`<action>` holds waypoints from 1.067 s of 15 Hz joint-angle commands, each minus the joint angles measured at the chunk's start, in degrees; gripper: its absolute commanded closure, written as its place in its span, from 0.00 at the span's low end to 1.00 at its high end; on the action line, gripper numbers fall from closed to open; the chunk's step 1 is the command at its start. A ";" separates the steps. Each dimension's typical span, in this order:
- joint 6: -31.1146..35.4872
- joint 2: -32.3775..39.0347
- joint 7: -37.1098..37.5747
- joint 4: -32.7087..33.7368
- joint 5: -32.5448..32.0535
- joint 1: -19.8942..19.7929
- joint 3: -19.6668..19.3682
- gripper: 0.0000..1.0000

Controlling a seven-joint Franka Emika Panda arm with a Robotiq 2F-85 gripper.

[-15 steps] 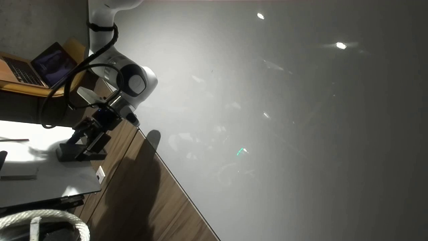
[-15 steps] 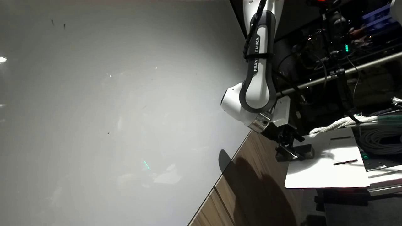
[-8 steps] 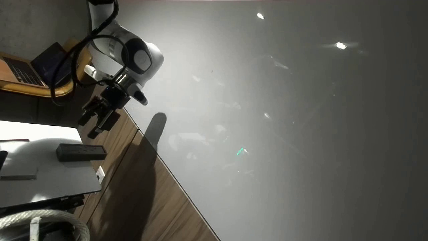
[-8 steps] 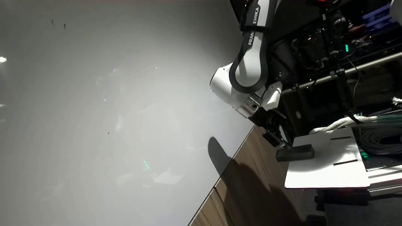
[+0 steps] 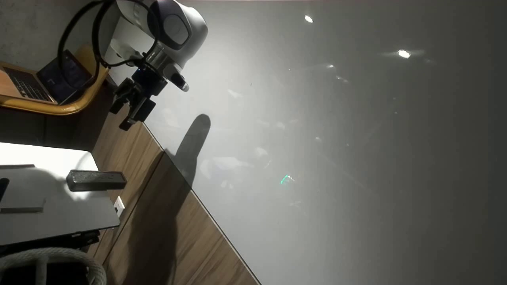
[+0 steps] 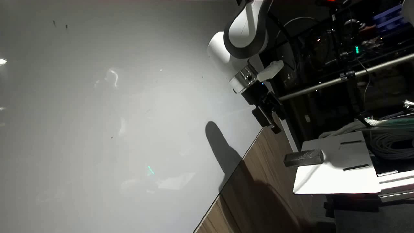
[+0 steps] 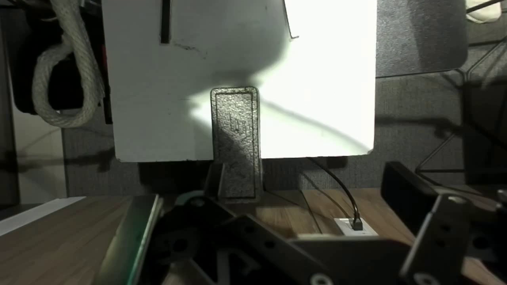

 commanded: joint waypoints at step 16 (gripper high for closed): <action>0.04 -2.29 -0.92 -1.55 0.88 -1.19 1.10 0.00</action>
